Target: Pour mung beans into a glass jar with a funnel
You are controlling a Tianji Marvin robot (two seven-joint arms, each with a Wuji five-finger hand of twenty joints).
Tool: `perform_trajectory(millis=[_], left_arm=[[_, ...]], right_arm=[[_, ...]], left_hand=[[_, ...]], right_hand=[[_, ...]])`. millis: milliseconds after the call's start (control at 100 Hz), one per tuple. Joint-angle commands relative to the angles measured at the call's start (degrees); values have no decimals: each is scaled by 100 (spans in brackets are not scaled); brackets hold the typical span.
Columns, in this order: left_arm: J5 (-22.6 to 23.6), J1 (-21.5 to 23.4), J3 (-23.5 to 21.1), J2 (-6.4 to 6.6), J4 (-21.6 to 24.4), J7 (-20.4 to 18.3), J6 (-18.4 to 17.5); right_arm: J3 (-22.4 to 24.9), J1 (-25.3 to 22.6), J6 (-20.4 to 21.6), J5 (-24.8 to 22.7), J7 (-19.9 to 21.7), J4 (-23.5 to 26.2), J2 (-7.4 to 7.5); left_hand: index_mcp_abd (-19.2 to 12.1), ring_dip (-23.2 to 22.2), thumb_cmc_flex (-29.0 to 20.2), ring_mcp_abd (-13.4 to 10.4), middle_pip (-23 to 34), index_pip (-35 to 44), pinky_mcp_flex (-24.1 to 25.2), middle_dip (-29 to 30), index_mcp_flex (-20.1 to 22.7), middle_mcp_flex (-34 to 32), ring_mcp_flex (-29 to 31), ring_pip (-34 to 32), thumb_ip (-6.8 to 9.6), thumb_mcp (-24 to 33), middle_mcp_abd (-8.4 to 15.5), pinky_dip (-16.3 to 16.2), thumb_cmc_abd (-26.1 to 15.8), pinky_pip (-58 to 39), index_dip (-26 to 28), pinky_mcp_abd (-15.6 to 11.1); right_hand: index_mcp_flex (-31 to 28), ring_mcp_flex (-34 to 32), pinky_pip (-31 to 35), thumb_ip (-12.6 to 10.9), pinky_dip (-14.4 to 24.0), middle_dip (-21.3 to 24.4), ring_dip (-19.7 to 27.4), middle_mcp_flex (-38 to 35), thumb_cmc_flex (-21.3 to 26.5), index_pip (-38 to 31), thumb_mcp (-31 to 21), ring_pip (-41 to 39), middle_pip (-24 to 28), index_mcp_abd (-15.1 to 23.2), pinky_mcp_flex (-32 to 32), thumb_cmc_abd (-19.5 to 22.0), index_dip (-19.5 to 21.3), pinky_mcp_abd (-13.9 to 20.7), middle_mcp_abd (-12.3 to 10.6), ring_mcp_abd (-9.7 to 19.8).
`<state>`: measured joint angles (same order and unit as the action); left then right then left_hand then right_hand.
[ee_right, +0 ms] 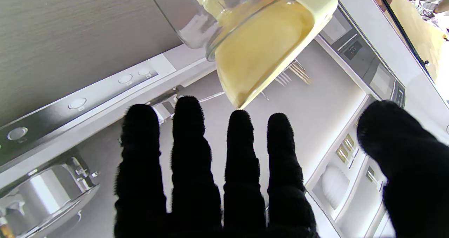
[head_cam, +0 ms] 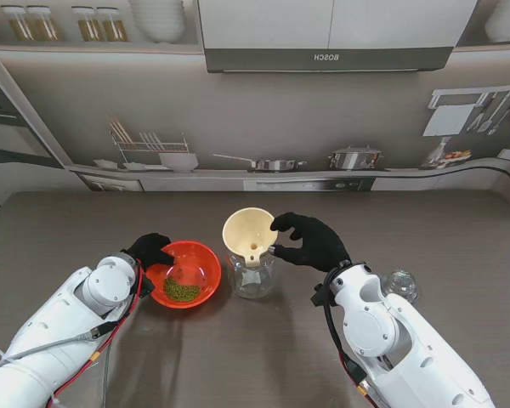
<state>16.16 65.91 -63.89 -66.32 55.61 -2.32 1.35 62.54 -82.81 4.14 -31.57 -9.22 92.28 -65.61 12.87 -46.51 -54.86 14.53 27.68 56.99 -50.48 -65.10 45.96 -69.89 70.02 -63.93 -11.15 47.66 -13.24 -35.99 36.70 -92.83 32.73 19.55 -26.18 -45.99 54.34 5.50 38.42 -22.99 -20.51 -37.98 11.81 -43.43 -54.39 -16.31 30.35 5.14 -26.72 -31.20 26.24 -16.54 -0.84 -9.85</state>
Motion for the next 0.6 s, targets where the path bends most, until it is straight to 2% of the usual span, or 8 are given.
perform_trajectory(millis=[0, 590], left_arm=[[-56, 32, -52, -32, 62, -100, -42], [-486, 245, -494, -29, 498, -256, -34]], right_arm=[[-18, -13, -4, -1, 79, -5, -19], [1, -8, -74, -23, 10, -10, -33]], left_hand=[[-460, 89, -661, 119, -31, 720, -148, 70, 158, -215, 207, 64, 60, 230, -202, 1, -376, -66, 334, -32], [-449, -1, -691, 167, -75, 623, -127, 33, 237, -254, 214, 60, 98, 184, -227, -120, -372, -42, 346, -72]], right_hand=[[-45, -178, 140, -47, -74, -27, -21, -68, -94, -41, -136, -25, -18, -17, -21, 161, -40, -55, 34, 107], [33, -107, 141, -48, -84, -20, -9, 37, -97, -30, -134, 0, -23, -31, -4, 152, -39, -44, 45, 85]])
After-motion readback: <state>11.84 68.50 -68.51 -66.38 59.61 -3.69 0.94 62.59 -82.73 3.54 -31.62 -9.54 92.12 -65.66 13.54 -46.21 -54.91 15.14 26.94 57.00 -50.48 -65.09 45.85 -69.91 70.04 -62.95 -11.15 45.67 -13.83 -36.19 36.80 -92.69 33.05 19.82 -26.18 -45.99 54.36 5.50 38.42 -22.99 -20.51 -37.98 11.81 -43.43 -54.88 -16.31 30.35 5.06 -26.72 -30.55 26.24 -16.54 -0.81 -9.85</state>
